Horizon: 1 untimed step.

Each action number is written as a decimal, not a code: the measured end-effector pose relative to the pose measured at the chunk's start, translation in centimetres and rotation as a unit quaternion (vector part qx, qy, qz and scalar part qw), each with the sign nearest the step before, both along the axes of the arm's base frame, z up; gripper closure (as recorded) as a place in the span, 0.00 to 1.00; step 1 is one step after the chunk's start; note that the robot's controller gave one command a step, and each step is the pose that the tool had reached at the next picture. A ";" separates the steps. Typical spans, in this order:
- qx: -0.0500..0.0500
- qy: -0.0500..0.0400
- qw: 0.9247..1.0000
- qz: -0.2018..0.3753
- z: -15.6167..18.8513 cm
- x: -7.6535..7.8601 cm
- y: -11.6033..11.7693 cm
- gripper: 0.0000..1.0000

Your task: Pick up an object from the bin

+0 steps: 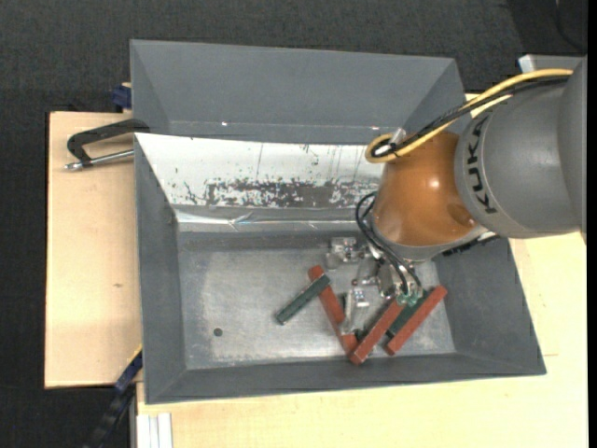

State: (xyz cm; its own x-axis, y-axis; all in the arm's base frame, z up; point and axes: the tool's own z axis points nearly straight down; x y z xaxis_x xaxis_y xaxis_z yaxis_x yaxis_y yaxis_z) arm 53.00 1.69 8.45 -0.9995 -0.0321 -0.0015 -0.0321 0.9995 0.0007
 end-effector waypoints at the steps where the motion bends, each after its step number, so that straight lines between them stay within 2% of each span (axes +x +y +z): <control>1: 0.000 -0.002 0.994 0.111 0.6 1.9 4.6 1.00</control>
Offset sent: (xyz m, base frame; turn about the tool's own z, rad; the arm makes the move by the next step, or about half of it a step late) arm 0.0000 0.0000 0.0000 0.0000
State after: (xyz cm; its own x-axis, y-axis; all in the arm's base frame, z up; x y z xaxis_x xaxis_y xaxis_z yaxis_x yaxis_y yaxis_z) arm 54.94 6.25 9.07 -0.9678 -0.2517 -0.0051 -0.2517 0.9678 0.0010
